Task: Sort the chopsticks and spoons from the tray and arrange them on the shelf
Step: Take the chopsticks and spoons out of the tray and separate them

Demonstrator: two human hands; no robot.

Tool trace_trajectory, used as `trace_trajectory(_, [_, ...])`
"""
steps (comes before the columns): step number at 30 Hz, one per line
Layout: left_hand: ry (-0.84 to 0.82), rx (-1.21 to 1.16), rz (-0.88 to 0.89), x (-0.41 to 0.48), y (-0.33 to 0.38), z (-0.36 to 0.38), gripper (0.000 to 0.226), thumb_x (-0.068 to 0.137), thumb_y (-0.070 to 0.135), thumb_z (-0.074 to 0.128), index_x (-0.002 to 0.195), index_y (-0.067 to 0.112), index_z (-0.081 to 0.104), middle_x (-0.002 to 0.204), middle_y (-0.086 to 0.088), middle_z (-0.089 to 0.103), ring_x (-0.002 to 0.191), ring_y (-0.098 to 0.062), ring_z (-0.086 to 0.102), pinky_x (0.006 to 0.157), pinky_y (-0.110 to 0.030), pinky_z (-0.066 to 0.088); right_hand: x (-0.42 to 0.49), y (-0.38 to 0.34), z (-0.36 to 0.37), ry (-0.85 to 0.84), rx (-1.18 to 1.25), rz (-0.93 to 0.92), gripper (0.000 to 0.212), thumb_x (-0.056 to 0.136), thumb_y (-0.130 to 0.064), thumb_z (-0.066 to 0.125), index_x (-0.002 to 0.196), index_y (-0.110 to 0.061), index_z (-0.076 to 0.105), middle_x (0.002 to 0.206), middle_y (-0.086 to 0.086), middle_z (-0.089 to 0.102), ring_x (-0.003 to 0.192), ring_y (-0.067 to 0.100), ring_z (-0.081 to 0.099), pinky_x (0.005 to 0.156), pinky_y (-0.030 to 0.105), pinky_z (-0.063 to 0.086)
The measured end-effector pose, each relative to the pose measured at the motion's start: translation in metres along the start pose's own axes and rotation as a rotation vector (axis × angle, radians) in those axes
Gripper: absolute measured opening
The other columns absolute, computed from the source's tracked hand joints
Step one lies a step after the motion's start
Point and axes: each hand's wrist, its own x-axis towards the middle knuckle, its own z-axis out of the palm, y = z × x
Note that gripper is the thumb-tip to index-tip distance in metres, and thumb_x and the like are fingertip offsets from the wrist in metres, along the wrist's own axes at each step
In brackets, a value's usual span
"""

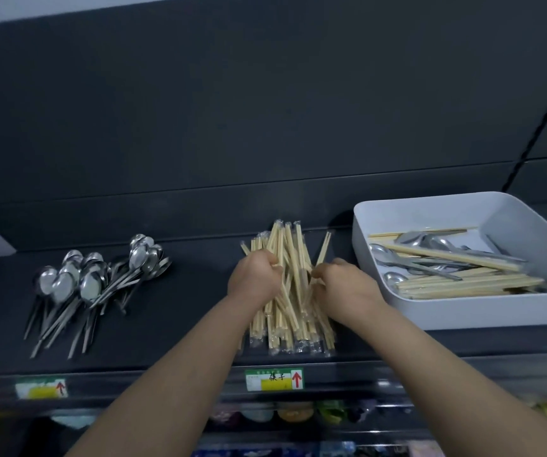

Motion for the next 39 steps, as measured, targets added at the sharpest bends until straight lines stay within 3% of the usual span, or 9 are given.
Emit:
trace_trajectory(4, [0.028, -0.069, 0.112, 0.001, 0.027, 0.008, 0.017, 0.093, 0.023, 0.056, 0.102, 0.028, 0.069, 0.109, 0.006, 0.068, 0.097, -0.017, 0.064, 0.084, -0.031, 0.054, -0.008, 0.013, -0.021, 0.151, -0.080, -0.071, 0.026, 0.092, -0.023, 0.047, 0.110, -0.027, 0.065, 0.106, 0.001, 0.058, 0.104, 0.025, 0.055, 0.069, 0.031, 0.042])
trace_trajectory(7, [0.030, -0.119, 0.226, 0.001, 0.061, 0.020, 0.016, 0.091, 0.020, 0.058, 0.100, 0.026, 0.070, 0.103, 0.006, 0.071, 0.096, -0.017, 0.066, 0.086, -0.033, 0.054, -0.012, 0.039, -0.038, 0.277, -0.161, -0.074, 0.029, 0.090, -0.019, 0.048, 0.110, -0.030, 0.067, 0.104, -0.001, 0.063, 0.104, 0.025, 0.055, 0.071, 0.031, 0.041])
trace_trajectory(13, [-0.036, -0.137, 0.404, -0.003, 0.140, 0.059, 0.017, 0.089, 0.016, 0.059, 0.096, 0.025, 0.071, 0.096, 0.011, 0.071, 0.092, -0.013, 0.065, 0.084, -0.031, 0.054, -0.021, 0.123, -0.073, 0.313, -0.131, 0.104, 0.030, 0.089, -0.018, 0.051, 0.110, -0.035, 0.066, 0.110, -0.007, 0.065, 0.108, 0.020, 0.056, 0.075, 0.030, 0.042])
trace_trajectory(18, [-0.210, -0.009, 0.437, -0.001, 0.187, 0.111, 0.017, 0.092, 0.021, 0.057, 0.101, 0.025, 0.070, 0.102, 0.007, 0.069, 0.099, -0.018, 0.063, 0.087, -0.036, 0.054, -0.032, 0.204, -0.090, 0.258, -0.156, 0.285, 0.036, 0.092, -0.015, 0.047, 0.115, -0.037, 0.063, 0.113, -0.005, 0.063, 0.108, 0.020, 0.056, 0.070, 0.029, 0.039])
trace_trajectory(22, [-0.175, 0.177, 0.469, 0.006, 0.216, 0.148, 0.024, 0.093, 0.018, 0.053, 0.111, 0.027, 0.066, 0.114, 0.002, 0.066, 0.111, -0.023, 0.056, 0.085, -0.031, 0.047, -0.037, 0.252, -0.095, 0.239, -0.124, 0.334, 0.035, 0.093, -0.016, 0.046, 0.114, -0.037, 0.064, 0.113, -0.007, 0.064, 0.104, 0.018, 0.058, 0.066, 0.027, 0.039])
trace_trajectory(27, [-0.141, 0.580, 0.485, 0.018, 0.235, 0.168, 0.030, 0.091, 0.009, 0.052, 0.113, 0.024, 0.066, 0.112, -0.004, 0.063, 0.109, -0.024, 0.053, 0.086, -0.033, 0.047, -0.033, 0.276, -0.099, 0.238, -0.054, 0.267, 0.032, 0.092, -0.020, 0.048, 0.115, -0.035, 0.064, 0.112, -0.008, 0.065, 0.106, 0.017, 0.057, 0.072, 0.027, 0.042])
trace_trajectory(32, [-0.114, 0.787, 0.513, 0.022, 0.242, 0.167, 0.028, 0.095, 0.012, 0.051, 0.119, 0.022, 0.062, 0.115, -0.007, 0.059, 0.104, -0.026, 0.054, 0.091, -0.036, 0.048, -0.019, 0.291, -0.109, 0.271, -0.054, 0.203, 0.034, 0.093, -0.017, 0.046, 0.114, -0.035, 0.064, 0.110, -0.009, 0.065, 0.106, 0.017, 0.057, 0.070, 0.027, 0.042])
trace_trajectory(36, [-0.109, 0.881, 0.523, 0.026, 0.238, 0.168, 0.025, 0.094, 0.016, 0.050, 0.112, 0.025, 0.064, 0.110, -0.003, 0.062, 0.105, -0.024, 0.052, 0.080, -0.034, 0.042, -0.007, 0.292, -0.105, 0.302, -0.009, 0.144, 0.033, 0.095, -0.020, 0.044, 0.117, -0.035, 0.063, 0.114, -0.012, 0.065, 0.108, 0.015, 0.058, 0.075, 0.028, 0.045])
trace_trajectory(39, [-0.135, 0.756, 0.426, 0.030, 0.231, 0.165, 0.022, 0.092, 0.018, 0.050, 0.108, 0.024, 0.065, 0.109, -0.002, 0.064, 0.105, -0.024, 0.055, 0.076, -0.030, 0.039, -0.003, 0.292, -0.102, 0.301, 0.016, 0.126, 0.031, 0.094, -0.020, 0.045, 0.115, -0.035, 0.064, 0.112, -0.010, 0.066, 0.107, 0.017, 0.058, 0.075, 0.029, 0.046])
